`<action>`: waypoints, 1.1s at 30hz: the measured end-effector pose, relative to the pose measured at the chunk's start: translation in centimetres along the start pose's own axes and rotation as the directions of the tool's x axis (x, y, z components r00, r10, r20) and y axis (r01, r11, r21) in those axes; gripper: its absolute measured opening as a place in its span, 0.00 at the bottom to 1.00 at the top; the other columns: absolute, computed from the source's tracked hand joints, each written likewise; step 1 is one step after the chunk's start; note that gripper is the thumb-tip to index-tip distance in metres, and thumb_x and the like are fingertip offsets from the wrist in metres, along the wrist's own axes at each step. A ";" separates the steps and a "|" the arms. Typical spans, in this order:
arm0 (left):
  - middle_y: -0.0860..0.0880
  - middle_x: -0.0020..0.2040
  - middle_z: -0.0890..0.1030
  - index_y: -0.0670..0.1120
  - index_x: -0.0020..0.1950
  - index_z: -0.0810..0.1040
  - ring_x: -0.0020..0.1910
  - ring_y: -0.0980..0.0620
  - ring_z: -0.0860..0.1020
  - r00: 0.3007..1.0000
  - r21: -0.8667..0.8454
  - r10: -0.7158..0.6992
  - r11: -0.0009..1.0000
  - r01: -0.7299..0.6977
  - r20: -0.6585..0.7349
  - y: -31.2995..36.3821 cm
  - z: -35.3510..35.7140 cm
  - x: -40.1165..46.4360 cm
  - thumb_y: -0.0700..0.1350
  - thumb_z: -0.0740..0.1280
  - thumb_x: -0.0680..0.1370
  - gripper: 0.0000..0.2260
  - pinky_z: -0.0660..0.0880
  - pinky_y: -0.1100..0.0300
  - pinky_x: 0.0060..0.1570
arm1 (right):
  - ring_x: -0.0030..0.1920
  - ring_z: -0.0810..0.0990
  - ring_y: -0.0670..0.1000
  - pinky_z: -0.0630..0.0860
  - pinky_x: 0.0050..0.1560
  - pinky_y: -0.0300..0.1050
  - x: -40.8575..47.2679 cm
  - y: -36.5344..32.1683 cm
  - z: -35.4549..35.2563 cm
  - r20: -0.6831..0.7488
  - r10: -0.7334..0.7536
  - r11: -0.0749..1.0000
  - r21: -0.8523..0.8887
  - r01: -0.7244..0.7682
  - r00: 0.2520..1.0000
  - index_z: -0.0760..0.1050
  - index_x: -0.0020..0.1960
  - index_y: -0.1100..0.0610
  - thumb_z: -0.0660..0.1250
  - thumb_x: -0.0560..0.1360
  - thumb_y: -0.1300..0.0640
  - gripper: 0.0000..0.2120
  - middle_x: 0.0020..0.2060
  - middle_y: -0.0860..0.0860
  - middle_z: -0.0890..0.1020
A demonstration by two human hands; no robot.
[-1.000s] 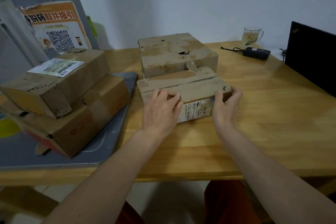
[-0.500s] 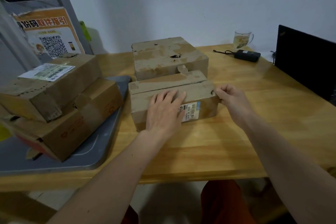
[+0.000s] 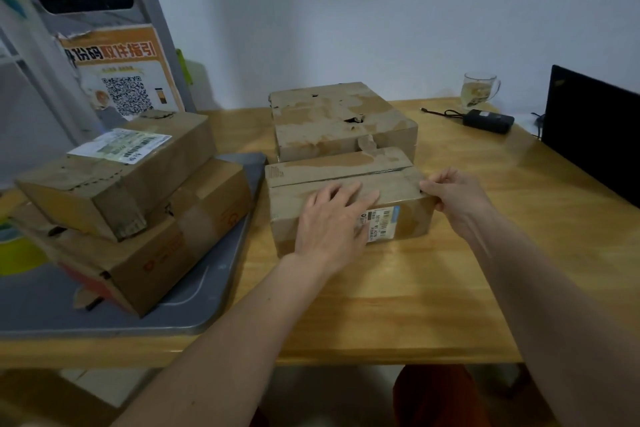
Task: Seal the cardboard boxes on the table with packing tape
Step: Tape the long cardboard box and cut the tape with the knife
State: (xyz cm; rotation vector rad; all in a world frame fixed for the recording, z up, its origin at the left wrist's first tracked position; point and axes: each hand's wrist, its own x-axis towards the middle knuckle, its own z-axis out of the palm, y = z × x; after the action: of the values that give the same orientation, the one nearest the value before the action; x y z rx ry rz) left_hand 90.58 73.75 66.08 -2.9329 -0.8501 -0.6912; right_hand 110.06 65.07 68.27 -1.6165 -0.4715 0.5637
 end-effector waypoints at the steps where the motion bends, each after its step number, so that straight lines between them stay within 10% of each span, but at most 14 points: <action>1: 0.54 0.77 0.66 0.63 0.76 0.63 0.75 0.48 0.60 1.000 -0.026 0.011 1.000 -0.010 0.025 -0.1 -0.2 0.0 0.56 0.64 0.80 0.25 0.57 0.49 0.73 | 0.39 0.75 0.47 0.68 0.37 0.40 0.0 0.0 0.4 -0.050 0.003 1.000 0.005 -0.003 0.999 0.70 0.38 0.53 0.70 0.74 0.64 0.11 0.38 0.51 0.77; 6: 0.55 0.76 0.65 0.61 0.79 0.56 0.75 0.51 0.60 0.989 -0.242 -0.003 0.969 0.040 0.150 -0.9 -2.2 -0.5 0.54 0.65 0.80 0.29 0.58 0.52 0.72 | 0.42 0.77 0.50 0.70 0.37 0.41 -0.3 0.0 2.5 -0.303 -0.037 0.999 -0.010 0.035 0.952 0.71 0.38 0.53 0.72 0.73 0.60 0.11 0.39 0.51 0.79; 9: 0.52 0.71 0.70 0.57 0.80 0.56 0.70 0.50 0.66 0.988 -0.372 -0.137 0.916 0.153 0.070 -1.9 -4.1 -1.6 0.50 0.67 0.80 0.31 0.67 0.53 0.66 | 0.50 0.76 0.55 0.70 0.47 0.47 -1.3 -0.7 4.2 -0.444 -0.220 0.926 -0.374 0.043 0.869 0.72 0.41 0.53 0.70 0.74 0.57 0.07 0.46 0.52 0.79; 12: 0.50 0.71 0.70 0.50 0.78 0.62 0.72 0.51 0.65 0.969 -0.279 -0.225 0.941 0.191 -0.097 -4.1 -6.3 -2.9 0.49 0.68 0.79 0.29 0.63 0.55 0.71 | 0.57 0.69 0.54 0.65 0.53 0.46 -3.9 -1.1 8.3 -0.247 -0.596 0.683 -0.656 0.321 0.764 0.70 0.46 0.51 0.67 0.75 0.57 0.06 0.51 0.53 0.75; 16: 0.48 0.59 0.77 0.45 0.50 0.79 0.62 0.50 0.72 0.890 -0.229 -0.272 0.953 0.197 -0.366 -7.4 -9.9 -4.9 0.44 0.71 0.77 0.05 0.69 0.52 0.66 | 0.53 0.67 0.47 0.63 0.54 0.37 -9.6 -2.8 16.0 0.113 -0.826 0.480 -0.373 0.794 0.553 0.69 0.47 0.54 0.66 0.75 0.63 0.06 0.49 0.49 0.70; 22: 0.43 0.61 0.75 0.44 0.47 0.78 0.64 0.44 0.71 0.579 -0.192 -0.371 0.918 0.347 -0.726 -12.9 -15.8 -7.9 0.46 0.69 0.75 0.06 0.69 0.48 0.64 | 0.58 0.69 0.49 0.66 0.55 0.37 -15.6 -2.8 24.6 0.397 -0.570 0.742 -0.126 0.659 0.719 0.66 0.62 0.59 0.68 0.77 0.55 0.18 0.59 0.52 0.67; 25: 0.42 0.71 0.68 0.44 0.64 0.74 0.71 0.42 0.65 0.305 -0.475 -0.708 0.673 0.567 -0.637 -17.7 -17.4 -9.5 0.51 0.66 0.79 0.17 0.61 0.50 0.69 | 0.64 0.63 0.49 0.59 0.57 0.34 -17.1 -2.3 26.8 0.394 -0.468 0.811 -0.163 0.561 0.791 0.61 0.67 0.56 0.67 0.77 0.50 0.24 0.64 0.51 0.62; 28: 0.41 0.72 0.69 0.43 0.73 0.68 0.72 0.41 0.66 0.019 -0.826 -0.987 0.147 0.544 -0.162 -21.8 -16.6 -10.9 0.54 0.63 0.81 0.24 0.63 0.49 0.70 | 0.68 0.60 0.50 0.57 0.60 0.36 -17.7 -2.0 27.6 0.386 -0.453 0.830 -0.145 0.538 0.804 0.56 0.73 0.55 0.66 0.76 0.46 0.32 0.68 0.50 0.59; 30: 0.41 0.73 0.70 0.45 0.76 0.66 0.71 0.39 0.68 0.017 -0.864 -0.997 -0.057 0.500 0.075 -22.4 -14.8 -11.4 0.56 0.60 0.82 0.25 0.65 0.45 0.70 | 0.69 0.60 0.48 0.58 0.62 0.37 -17.8 -2.0 27.9 0.397 -0.430 0.862 -0.086 0.499 0.811 0.53 0.75 0.53 0.66 0.75 0.43 0.36 0.69 0.48 0.58; 33: 0.42 0.76 0.65 0.47 0.78 0.62 0.74 0.39 0.63 0.115 -0.835 -0.992 0.022 0.549 0.050 -21.3 -12.7 -10.8 0.55 0.61 0.82 0.26 0.62 0.44 0.72 | 0.70 0.61 0.48 0.60 0.65 0.39 -17.5 -2.4 28.3 0.425 -0.428 0.867 -0.058 0.496 0.797 0.52 0.75 0.51 0.66 0.75 0.42 0.36 0.71 0.47 0.57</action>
State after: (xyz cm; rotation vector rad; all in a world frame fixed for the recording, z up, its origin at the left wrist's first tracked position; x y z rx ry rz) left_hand 66.30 84.74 70.71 -1.6419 -2.7867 -2.2641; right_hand 78.98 77.20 69.84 -1.4618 -1.2192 0.4839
